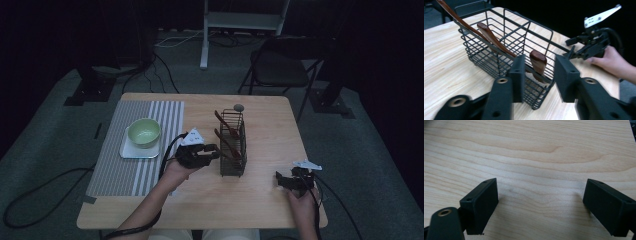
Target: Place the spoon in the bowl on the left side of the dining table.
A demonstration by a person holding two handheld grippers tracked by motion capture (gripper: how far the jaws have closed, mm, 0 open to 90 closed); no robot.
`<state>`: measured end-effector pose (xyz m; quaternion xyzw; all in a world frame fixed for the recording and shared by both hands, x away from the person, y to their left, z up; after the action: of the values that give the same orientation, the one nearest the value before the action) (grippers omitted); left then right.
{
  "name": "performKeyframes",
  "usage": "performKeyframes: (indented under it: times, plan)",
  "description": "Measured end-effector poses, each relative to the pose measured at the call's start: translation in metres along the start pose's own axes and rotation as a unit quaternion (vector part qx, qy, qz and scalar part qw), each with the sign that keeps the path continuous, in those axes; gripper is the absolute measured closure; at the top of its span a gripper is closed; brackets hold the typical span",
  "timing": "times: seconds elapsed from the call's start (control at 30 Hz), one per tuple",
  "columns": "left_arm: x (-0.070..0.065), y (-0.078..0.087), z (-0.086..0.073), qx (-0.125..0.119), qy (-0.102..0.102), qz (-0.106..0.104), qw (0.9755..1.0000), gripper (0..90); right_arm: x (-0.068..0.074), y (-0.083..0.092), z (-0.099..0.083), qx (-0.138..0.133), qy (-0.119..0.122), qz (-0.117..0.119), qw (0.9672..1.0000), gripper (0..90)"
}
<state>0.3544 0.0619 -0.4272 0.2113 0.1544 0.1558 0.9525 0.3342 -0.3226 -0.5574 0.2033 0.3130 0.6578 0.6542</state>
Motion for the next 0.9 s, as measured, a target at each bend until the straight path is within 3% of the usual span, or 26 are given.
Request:
performKeyframes:
  times: [0.3, 0.43, 0.63, 0.77, 0.9]
  plan:
    - [0.0010, -0.0022, 0.0003, -0.006, 0.005, 0.006, 0.9999, 76.8, 0.0000, 0.0000, 0.0000, 0.000, 0.000, 0.000, 1.0000, 12.1]
    - [0.0017, -0.0002, -0.0002, -0.024, 0.012, 0.002, 0.9996, 82.5, 0.0000, 0.0000, 0.0000, 0.000, 0.000, 0.000, 1.0000, 12.1]
    - [0.0005, 0.0002, 0.0002, -0.035, 0.008, 0.006, 0.9993, 83.9, -0.0001, 0.0001, 0.0000, 0.000, 0.000, 0.000, 1.0000, 12.1]
    - [-0.0011, 0.0021, 0.0036, -0.045, 0.007, -0.006, 0.9990, 84.1, -0.0001, 0.0000, 0.0000, 0.000, 0.000, 0.000, 1.0000, 12.1]
    - [-0.0026, 0.0051, 0.0080, -0.044, 0.005, 0.005, 0.9990, 84.2, -0.0001, 0.0001, 0.0000, 0.000, 0.000, 0.000, 1.0000, 12.1]
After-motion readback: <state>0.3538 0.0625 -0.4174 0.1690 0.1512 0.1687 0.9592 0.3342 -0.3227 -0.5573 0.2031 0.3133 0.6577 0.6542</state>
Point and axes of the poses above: each handheld gripper's, and its own axes: y roughly backward along the jaws, z roughly out of its top, x roughly to its left, the point moved 1 cm from there along -y, roughly forward along the jaws, and after that the axes turned 13 degrees about -z, right-handed, at the moved point
